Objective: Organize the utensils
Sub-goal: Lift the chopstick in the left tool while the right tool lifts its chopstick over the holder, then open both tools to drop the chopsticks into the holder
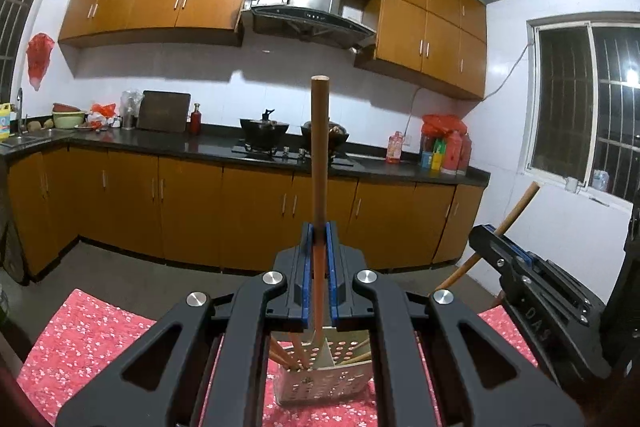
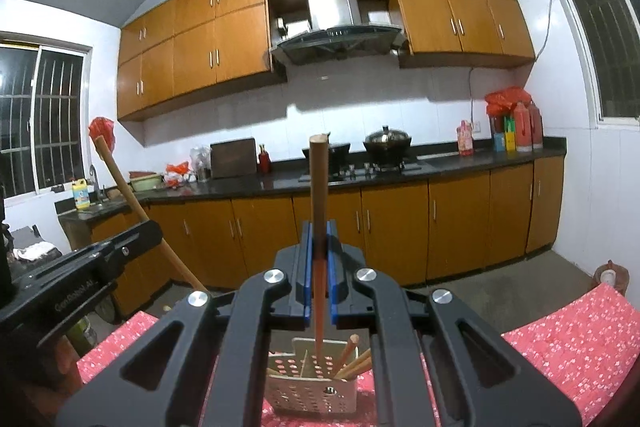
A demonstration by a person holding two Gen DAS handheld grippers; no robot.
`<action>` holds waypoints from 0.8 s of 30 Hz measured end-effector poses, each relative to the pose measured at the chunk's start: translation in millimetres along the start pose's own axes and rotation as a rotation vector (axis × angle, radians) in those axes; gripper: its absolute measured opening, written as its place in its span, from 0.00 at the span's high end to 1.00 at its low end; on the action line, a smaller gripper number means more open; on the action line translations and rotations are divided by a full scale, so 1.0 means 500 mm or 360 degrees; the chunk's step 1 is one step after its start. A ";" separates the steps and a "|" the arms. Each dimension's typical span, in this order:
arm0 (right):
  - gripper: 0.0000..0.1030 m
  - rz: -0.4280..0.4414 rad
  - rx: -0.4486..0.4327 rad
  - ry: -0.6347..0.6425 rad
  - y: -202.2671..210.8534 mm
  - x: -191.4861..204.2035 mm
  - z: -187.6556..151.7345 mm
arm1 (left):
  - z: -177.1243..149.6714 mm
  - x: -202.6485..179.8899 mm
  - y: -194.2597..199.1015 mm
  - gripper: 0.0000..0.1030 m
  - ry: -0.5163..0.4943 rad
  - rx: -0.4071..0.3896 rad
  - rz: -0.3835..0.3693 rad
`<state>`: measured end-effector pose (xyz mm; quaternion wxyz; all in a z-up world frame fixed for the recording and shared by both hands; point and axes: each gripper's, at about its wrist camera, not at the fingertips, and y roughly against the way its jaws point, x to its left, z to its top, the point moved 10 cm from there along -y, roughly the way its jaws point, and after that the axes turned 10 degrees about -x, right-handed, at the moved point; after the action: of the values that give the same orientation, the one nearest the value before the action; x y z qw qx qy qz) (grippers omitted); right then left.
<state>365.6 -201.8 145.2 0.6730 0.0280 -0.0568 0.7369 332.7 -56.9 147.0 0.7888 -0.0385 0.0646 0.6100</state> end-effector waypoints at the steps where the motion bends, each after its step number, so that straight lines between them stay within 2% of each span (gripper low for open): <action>1: 0.93 -0.0001 0.0011 0.0000 -0.006 0.000 -0.007 | -0.010 0.000 -0.007 0.93 -0.0003 0.0014 0.0001; 9: 0.93 0.0023 0.0132 -0.0027 -0.038 0.000 -0.067 | -0.075 -0.010 -0.044 0.93 -0.0013 0.0118 -0.0021; 13: 0.87 0.0039 0.0136 -0.0037 -0.029 0.005 -0.073 | -0.085 -0.012 -0.043 0.92 -0.0010 0.0142 -0.0027; 14: 0.84 0.0038 0.0129 -0.0041 -0.024 0.005 -0.070 | -0.083 -0.012 -0.042 0.91 -0.0010 0.0138 -0.0028; 16: 0.83 0.0037 0.0113 -0.0045 -0.015 0.005 -0.062 | -0.072 -0.008 -0.036 0.82 -0.0001 0.0119 -0.0021; 17: 0.83 0.0038 0.0104 -0.0047 -0.008 0.005 -0.055 | -0.065 -0.006 -0.032 0.73 0.0007 0.0104 -0.0017; 18: 0.83 0.0040 0.0090 -0.0052 -0.001 0.004 -0.047 | -0.058 -0.007 -0.033 0.70 0.0011 0.0092 -0.0013; 21: 0.81 0.0041 0.0056 -0.0058 0.019 0.001 -0.028 | -0.038 -0.001 -0.017 0.70 0.0030 0.0059 -0.0009; 24: 0.72 0.0034 0.0029 -0.0059 0.046 -0.004 -0.013 | -0.018 0.007 0.007 0.68 0.0047 0.0024 -0.0004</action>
<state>343.3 -205.2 137.4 0.6636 0.0471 -0.0628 0.7439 329.8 -54.1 137.8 0.7889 -0.0416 0.0808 0.6078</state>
